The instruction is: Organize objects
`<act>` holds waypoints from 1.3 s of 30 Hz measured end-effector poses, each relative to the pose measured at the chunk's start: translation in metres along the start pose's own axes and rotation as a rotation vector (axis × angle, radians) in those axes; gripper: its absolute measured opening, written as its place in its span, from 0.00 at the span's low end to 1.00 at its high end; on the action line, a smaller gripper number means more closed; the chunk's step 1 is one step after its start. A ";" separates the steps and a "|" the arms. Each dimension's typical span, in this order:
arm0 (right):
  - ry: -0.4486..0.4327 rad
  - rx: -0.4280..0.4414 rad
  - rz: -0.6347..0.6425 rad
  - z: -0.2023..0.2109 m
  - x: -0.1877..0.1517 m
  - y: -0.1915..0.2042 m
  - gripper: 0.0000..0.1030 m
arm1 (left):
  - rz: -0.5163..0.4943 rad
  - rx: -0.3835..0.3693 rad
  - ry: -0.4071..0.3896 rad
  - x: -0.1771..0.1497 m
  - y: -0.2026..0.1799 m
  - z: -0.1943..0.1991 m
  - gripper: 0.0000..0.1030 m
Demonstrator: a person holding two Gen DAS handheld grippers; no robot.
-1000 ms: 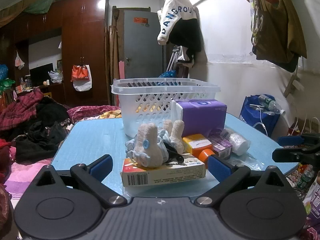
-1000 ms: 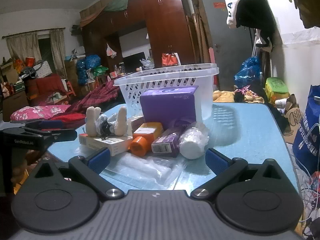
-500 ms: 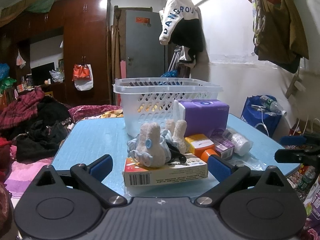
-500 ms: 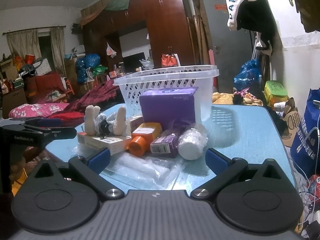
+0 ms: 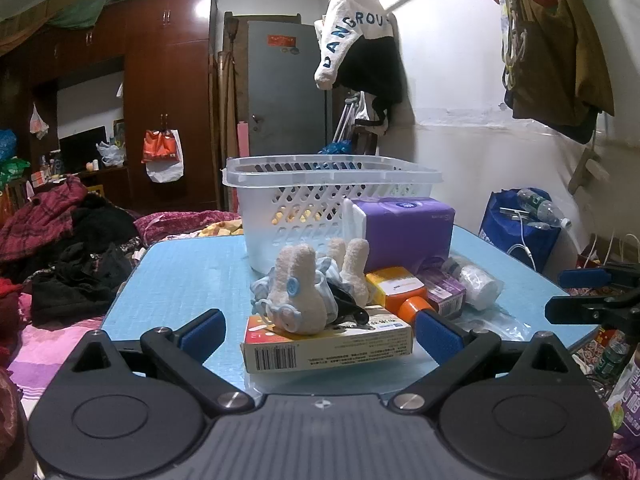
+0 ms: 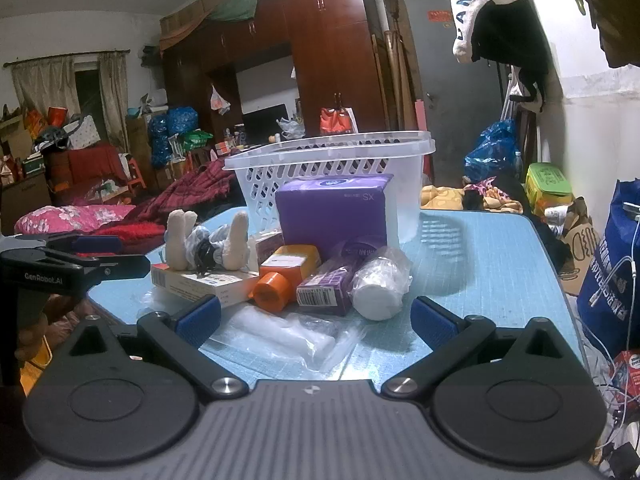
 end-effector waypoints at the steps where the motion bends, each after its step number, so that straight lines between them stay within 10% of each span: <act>1: 0.000 -0.001 0.001 0.000 0.000 0.000 1.00 | 0.000 -0.002 0.001 0.000 0.000 0.000 0.99; 16: -0.008 0.000 -0.002 -0.001 0.001 -0.002 1.00 | 0.012 0.003 -0.014 0.002 0.003 0.001 0.99; 22: -0.200 -0.045 0.070 0.005 0.017 0.011 1.00 | 0.013 0.068 -0.081 0.012 0.016 0.001 1.00; 32: -0.105 0.168 -0.029 -0.065 0.045 0.046 0.99 | 0.036 0.009 -0.090 0.023 0.032 -0.023 0.98; 39: -0.024 0.214 -0.062 -0.098 0.044 0.059 0.63 | 0.023 -0.029 -0.060 0.017 0.027 -0.034 0.67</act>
Point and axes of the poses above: each gripper's, at about its wrist camera, not at the fingertips, and z roughly against the way its jaws point, y to its left, x to its top, the point moved 9 cm from there along -z, roughly the way its jaws point, and after that the axes turned 4 degrees about -x, right-handed, at the moved point
